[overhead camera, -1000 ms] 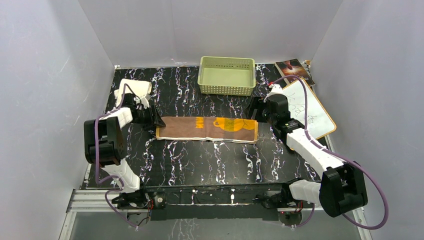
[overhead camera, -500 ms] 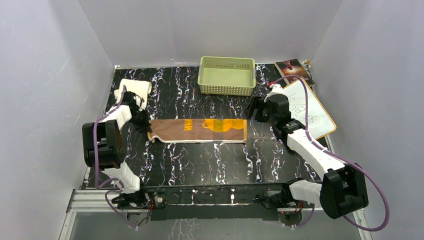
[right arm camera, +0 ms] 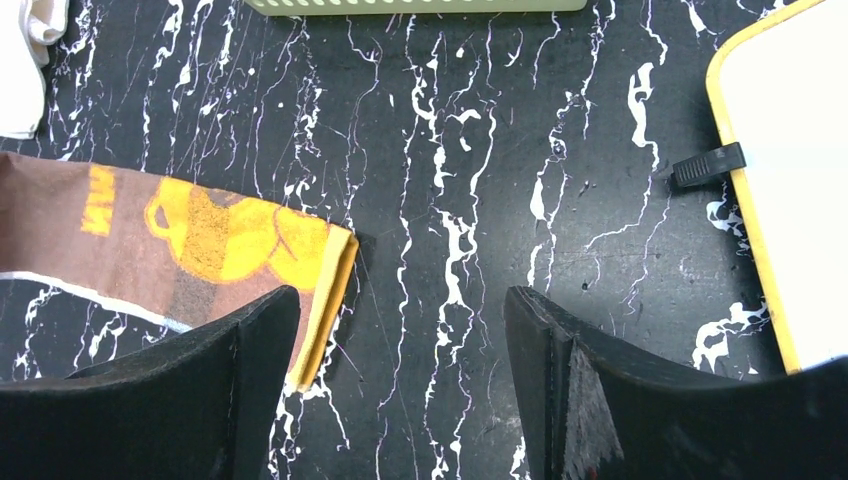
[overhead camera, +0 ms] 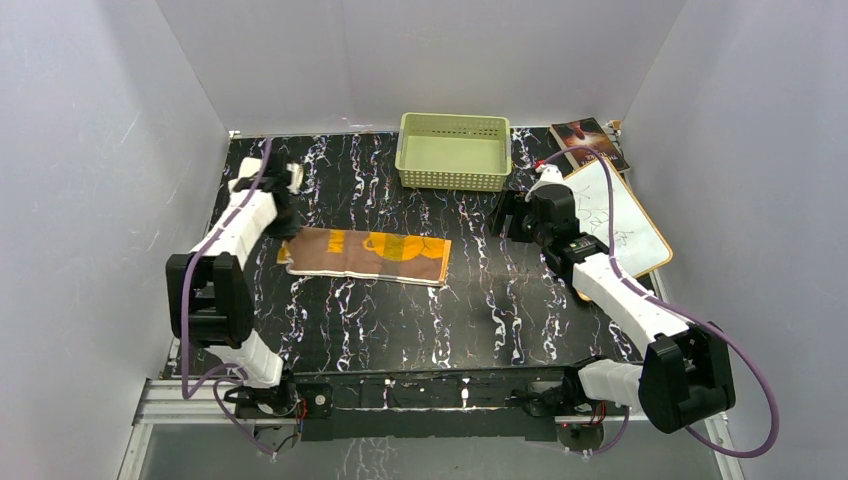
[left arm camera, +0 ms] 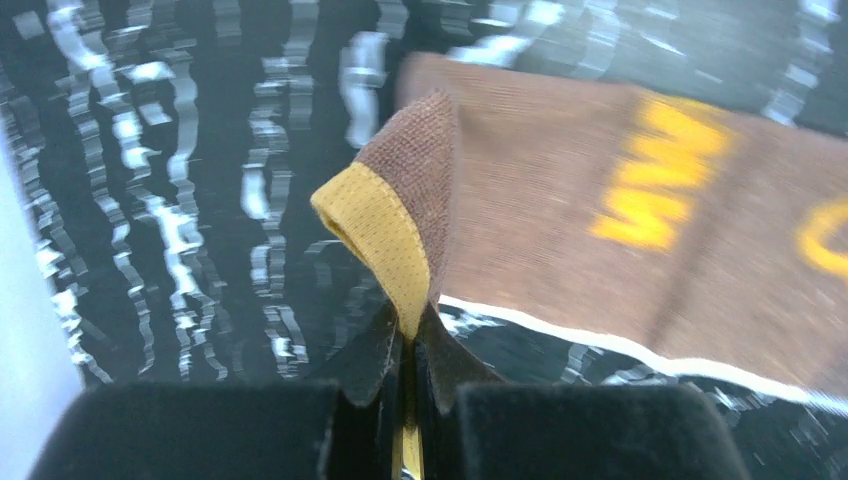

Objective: Roll the towels
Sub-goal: Fold the towel at the center of the board.

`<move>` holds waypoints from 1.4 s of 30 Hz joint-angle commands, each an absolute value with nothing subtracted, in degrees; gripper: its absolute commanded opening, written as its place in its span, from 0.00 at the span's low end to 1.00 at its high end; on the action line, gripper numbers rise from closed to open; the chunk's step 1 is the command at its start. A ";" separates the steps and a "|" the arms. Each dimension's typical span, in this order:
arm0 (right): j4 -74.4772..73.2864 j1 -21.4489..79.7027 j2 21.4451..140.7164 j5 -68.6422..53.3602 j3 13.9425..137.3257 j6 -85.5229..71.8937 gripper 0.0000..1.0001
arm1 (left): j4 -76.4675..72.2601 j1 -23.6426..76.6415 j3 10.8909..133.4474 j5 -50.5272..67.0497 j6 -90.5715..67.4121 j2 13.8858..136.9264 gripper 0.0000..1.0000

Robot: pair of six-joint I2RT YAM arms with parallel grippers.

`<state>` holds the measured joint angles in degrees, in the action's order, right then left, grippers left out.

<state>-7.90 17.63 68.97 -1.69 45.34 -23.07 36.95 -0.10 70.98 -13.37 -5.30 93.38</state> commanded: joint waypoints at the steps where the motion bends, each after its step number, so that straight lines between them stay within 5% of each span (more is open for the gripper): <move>1: -7.08 18.02 69.02 -2.71 48.34 -23.26 0.74 | 46.97 10.16 76.02 -7.10 -7.79 94.67 0.00; 8: -7.76 18.01 69.41 -4.45 48.90 -22.78 0.75 | 54.25 21.27 85.89 8.71 -7.30 102.91 0.00; 19: -9.05 18.08 69.62 -5.87 48.71 -21.73 0.76 | 60.69 27.37 103.99 15.01 -12.28 112.26 0.00; 42: -10.24 18.11 71.87 -6.34 48.00 -20.30 0.77 | 45.06 30.19 96.55 24.50 -22.89 114.40 0.00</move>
<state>-12.01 17.96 71.66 -5.85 46.00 -21.17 46.24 29.19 96.51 20.82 -18.76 115.83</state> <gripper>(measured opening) 0.770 0.014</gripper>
